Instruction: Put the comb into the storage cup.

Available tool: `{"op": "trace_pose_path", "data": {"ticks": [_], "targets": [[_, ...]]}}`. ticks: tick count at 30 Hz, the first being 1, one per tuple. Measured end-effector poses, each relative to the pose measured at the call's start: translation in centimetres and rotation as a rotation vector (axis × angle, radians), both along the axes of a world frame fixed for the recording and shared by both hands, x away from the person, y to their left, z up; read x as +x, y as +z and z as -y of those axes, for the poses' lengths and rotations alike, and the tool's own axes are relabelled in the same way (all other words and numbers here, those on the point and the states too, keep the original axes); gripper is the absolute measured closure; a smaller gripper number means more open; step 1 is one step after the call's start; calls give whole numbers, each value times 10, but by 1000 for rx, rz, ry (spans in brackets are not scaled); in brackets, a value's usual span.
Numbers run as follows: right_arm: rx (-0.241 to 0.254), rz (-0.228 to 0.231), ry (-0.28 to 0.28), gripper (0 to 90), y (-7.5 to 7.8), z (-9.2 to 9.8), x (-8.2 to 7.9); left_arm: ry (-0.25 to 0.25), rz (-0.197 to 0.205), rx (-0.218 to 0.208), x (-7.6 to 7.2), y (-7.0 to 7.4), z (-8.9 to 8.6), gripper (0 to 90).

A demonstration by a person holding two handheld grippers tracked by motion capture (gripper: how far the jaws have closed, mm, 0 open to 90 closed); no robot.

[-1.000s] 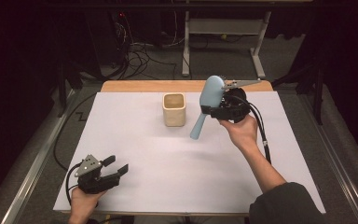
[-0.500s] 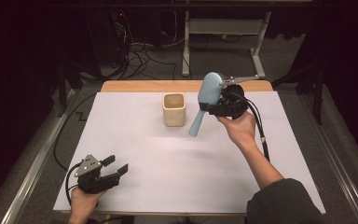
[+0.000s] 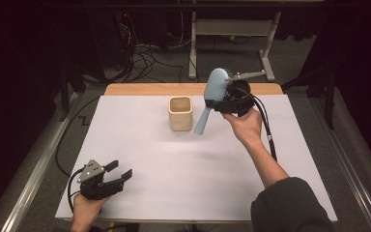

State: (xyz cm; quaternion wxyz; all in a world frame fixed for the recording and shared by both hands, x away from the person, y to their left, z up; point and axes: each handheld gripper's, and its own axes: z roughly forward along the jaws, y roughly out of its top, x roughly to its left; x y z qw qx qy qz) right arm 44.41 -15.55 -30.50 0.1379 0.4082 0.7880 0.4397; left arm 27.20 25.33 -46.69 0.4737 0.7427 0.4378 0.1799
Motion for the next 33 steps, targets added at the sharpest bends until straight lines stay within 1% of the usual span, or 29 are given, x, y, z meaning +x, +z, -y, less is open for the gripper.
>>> {"op": "trace_pose_path", "data": {"ticks": [8, 20, 33], "targets": [[8, 7, -13, 560, 7, -2, 5, -5, -2, 2, 0, 0, 0, 330], [18, 3, -26, 560, 10, -2, 11, -5, -5, 2, 1, -1, 1, 330], [23, 14, -24, 560, 19, -7, 15, -6, -6, 6, 1, -1, 1, 330]]}}
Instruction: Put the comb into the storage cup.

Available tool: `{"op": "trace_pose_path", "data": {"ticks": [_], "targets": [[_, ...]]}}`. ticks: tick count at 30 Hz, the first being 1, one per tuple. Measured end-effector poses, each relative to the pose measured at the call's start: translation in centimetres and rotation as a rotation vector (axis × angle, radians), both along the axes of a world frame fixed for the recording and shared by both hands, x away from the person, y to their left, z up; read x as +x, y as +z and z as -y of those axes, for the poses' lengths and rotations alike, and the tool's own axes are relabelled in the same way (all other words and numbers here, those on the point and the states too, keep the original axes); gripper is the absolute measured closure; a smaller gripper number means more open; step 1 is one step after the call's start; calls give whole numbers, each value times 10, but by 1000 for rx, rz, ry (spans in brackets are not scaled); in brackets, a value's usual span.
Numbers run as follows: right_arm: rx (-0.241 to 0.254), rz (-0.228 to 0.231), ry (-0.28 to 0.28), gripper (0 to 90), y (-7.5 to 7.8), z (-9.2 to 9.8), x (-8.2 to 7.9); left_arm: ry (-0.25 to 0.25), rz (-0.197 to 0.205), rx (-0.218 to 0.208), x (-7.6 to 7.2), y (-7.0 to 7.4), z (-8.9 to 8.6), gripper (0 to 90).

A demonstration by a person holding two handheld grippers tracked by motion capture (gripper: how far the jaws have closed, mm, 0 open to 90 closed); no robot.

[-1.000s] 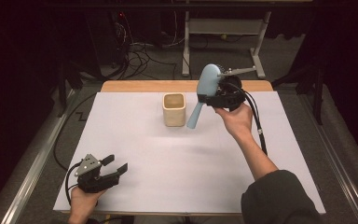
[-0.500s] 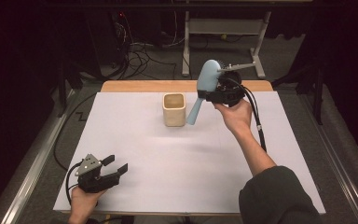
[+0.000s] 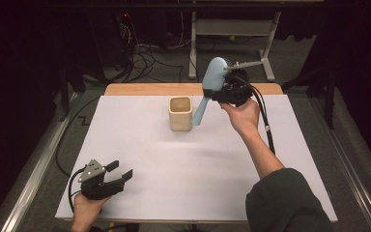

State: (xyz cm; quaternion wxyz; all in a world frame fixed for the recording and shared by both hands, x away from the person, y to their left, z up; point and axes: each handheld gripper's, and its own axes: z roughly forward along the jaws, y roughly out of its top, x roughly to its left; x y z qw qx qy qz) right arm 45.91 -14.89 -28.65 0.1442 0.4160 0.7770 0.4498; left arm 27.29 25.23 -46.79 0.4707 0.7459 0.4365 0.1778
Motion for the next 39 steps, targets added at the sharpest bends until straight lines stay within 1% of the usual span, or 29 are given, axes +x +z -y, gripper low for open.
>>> {"op": "trace_pose_path", "data": {"ticks": [8, 18, 39], "targets": [[1, 4, -2, 559, 5, -6, 4, 0, 0, -3, 0, 0, 0, 330], [-2, 1, -5, 560, 5, -13, 10, -2, 0, -5, 0, 0, 0, 331], [10, 1, -21, 560, 7, -28, 25, -6, 0, -11, 0, 1, -1, 330]]}}
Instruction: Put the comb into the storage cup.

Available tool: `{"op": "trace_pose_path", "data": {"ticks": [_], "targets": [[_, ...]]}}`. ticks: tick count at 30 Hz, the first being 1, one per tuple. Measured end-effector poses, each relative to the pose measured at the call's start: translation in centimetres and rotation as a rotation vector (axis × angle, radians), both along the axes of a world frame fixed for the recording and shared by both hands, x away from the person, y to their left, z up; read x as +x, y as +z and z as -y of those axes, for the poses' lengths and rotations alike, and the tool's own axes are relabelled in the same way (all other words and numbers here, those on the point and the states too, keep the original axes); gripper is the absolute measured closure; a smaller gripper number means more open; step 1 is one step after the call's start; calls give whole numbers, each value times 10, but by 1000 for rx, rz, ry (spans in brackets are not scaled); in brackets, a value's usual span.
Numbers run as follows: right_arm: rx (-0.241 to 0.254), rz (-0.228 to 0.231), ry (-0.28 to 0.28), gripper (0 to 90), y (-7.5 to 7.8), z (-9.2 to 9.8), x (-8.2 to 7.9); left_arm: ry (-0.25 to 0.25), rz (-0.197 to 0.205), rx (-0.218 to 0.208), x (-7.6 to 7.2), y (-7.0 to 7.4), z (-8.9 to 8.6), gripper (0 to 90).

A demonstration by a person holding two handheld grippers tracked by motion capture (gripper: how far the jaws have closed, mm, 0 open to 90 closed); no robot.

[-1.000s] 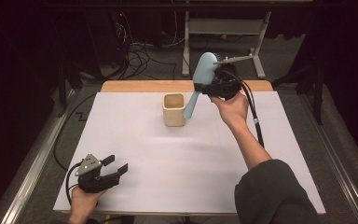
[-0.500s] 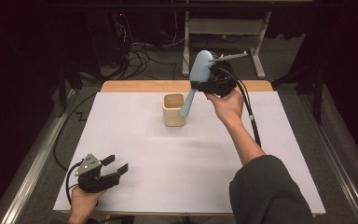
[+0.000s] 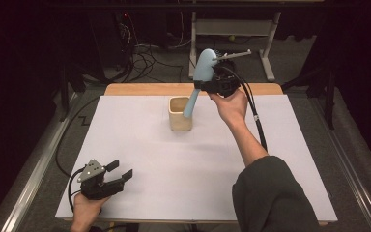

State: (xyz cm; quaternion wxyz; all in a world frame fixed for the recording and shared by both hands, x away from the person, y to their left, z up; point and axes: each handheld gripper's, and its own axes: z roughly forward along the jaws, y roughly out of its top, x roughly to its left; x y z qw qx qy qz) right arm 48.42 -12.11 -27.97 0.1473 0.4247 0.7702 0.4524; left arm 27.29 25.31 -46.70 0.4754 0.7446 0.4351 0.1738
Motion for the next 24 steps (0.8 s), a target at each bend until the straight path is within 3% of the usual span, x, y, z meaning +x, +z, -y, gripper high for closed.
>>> {"op": "trace_pose_path", "data": {"ticks": [24], "targets": [[-9, 1, -42, 559, 0, -12, 13, -6, 2, -6, 0, 0, 0, 330]]}}
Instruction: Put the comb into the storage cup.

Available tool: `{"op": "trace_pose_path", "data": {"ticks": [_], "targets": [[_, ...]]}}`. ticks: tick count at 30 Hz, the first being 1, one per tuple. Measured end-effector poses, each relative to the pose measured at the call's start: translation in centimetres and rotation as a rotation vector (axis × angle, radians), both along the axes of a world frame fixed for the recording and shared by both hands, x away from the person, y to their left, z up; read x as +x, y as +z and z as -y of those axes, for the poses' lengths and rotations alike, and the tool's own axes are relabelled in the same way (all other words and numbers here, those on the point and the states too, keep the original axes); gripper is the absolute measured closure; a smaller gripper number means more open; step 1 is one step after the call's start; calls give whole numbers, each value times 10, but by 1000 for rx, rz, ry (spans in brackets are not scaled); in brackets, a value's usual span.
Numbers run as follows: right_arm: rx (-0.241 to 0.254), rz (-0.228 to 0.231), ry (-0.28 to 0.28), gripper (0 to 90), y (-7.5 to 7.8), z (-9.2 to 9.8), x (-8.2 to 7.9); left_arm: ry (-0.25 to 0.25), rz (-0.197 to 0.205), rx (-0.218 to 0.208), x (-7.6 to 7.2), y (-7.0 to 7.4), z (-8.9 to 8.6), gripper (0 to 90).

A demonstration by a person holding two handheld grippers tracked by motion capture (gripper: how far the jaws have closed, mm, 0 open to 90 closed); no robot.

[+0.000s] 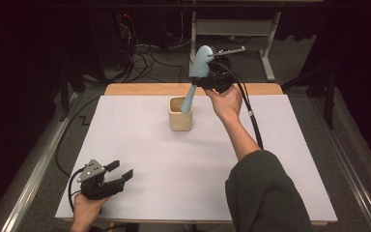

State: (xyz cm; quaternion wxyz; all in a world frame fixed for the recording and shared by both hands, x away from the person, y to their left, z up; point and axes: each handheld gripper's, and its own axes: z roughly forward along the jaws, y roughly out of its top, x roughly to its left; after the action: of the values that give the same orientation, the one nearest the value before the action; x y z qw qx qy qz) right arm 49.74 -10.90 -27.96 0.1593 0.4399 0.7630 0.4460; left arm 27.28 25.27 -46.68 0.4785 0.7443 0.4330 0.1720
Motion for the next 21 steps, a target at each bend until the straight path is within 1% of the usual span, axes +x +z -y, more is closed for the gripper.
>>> {"op": "trace_pose_path", "data": {"ticks": [14, 21], "targets": [[-2, 6, -23, 557, -6, -6, 7, -3, 3, -1, 0, 0, 0, 330], [-6, 1, -29, 557, -10, -9, 10, -3, 3, -4, 0, 0, 0, 330]]}}
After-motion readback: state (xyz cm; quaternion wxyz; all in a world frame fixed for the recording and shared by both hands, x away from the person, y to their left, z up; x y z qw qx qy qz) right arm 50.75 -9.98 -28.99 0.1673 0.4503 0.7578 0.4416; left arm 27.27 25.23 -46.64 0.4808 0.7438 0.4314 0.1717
